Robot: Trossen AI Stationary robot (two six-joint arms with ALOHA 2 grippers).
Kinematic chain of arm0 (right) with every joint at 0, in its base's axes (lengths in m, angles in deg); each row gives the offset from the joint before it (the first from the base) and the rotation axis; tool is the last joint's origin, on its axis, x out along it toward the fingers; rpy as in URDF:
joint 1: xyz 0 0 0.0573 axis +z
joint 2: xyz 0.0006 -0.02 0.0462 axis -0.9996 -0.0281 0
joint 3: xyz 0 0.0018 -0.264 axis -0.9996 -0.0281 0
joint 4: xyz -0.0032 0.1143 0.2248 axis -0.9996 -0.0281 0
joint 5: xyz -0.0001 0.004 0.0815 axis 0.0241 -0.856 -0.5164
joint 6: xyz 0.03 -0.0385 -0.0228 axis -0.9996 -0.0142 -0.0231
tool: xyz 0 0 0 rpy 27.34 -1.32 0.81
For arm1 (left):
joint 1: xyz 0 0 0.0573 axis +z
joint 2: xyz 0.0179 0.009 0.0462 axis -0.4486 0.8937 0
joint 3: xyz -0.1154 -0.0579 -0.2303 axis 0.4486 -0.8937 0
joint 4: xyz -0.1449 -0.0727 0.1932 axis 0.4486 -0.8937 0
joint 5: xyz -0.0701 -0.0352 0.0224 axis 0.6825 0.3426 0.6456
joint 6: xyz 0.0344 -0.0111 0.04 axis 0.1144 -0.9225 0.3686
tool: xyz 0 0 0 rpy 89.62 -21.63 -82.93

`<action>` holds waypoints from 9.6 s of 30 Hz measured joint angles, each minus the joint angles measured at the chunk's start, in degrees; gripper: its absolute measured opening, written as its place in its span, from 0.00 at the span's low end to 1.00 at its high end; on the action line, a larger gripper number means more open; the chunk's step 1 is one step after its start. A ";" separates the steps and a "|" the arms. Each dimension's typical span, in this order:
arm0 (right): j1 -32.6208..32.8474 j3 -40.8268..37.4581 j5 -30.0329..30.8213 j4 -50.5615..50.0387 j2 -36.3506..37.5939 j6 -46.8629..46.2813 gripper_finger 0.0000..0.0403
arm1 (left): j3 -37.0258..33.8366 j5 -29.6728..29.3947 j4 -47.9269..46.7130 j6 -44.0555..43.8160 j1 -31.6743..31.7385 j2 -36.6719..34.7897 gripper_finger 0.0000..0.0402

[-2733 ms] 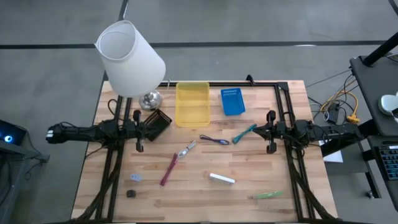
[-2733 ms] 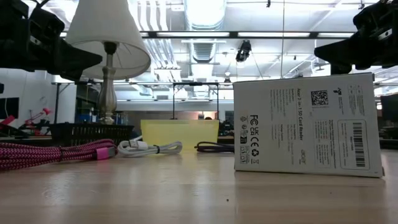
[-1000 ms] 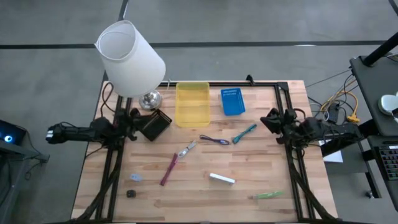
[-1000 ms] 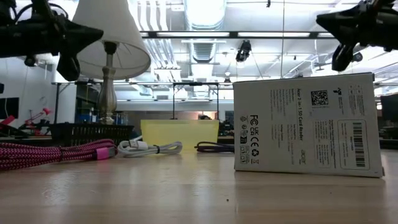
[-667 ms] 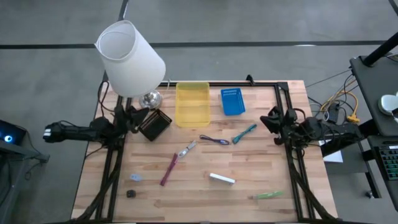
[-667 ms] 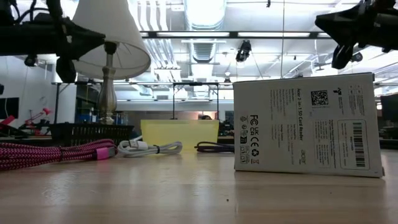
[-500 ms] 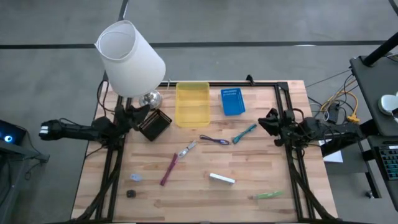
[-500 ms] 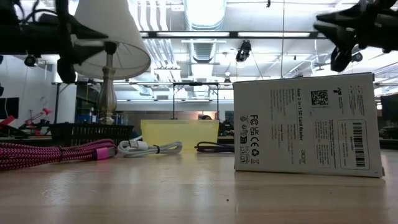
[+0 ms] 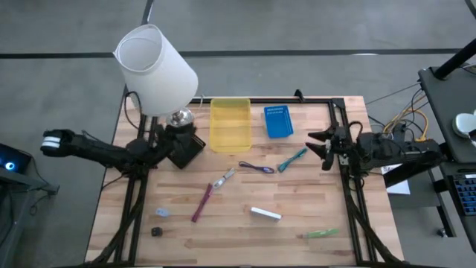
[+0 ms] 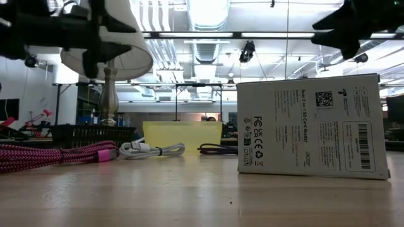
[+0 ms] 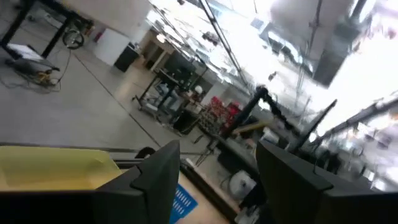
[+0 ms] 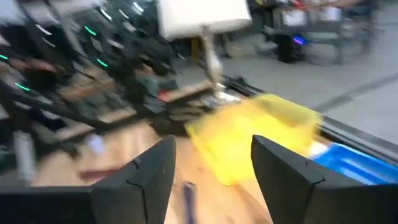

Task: Pick and place items into bin
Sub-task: Put the blue charger cable into the yellow bin, then put the violet charger cable into the yellow bin

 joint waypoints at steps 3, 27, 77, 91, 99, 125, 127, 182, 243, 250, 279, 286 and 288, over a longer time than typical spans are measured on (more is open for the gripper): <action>0.00 6.38 0.72 -11.51 -3.85 2.43 0.47 | 3.52 1.49 1.69 2.90 -0.02 4.21 0.48; 0.02 15.70 -8.56 -28.41 -17.20 -0.05 0.43 | 30.77 7.70 -44.48 17.81 -0.09 10.64 0.48; -15.10 24.79 -25.16 -25.97 -74.46 46.91 0.46 | 32.36 7.38 -45.35 20.62 0.00 7.22 0.48; -15.32 26.47 -25.18 -23.70 -77.94 48.26 0.35 | 32.23 7.38 -45.37 20.47 0.00 7.22 0.48; -15.34 26.41 -24.72 -24.06 -77.21 45.45 0.13 | 32.25 7.38 -45.37 20.47 0.00 7.19 0.48; -25.04 19.92 -42.24 22.06 -48.66 14.47 0.03 | 32.26 7.52 -43.65 20.51 0.00 7.85 0.48; -26.22 18.41 -43.31 31.48 -47.52 9.59 0.03 | 32.32 7.55 -43.45 20.51 0.00 7.85 0.48; -26.45 16.01 -57.29 53.38 -52.18 -2.22 0.03 | 47.67 23.77 -0.39 11.60 3.12 52.64 0.48; -28.83 16.05 -57.06 38.27 -51.66 -0.98 0.19 | 47.00 10.19 -60.54 -19.36 11.96 36.31 0.03; -28.83 16.03 -57.05 38.20 -51.66 -1.60 0.19 | 46.83 5.12 -66.53 -31.42 12.02 40.55 0.03; -28.83 16.03 -57.00 37.81 -51.68 -2.25 0.19 | 45.95 0.99 -72.40 -31.52 12.39 45.18 0.18; -28.83 16.03 -56.97 37.81 -51.68 -2.23 0.19 | 45.95 2.09 -71.50 -28.35 12.39 45.14 0.24; -28.83 16.03 -56.97 37.81 -51.68 -2.23 0.19 | 45.95 4.06 -69.03 -27.07 12.39 44.95 0.26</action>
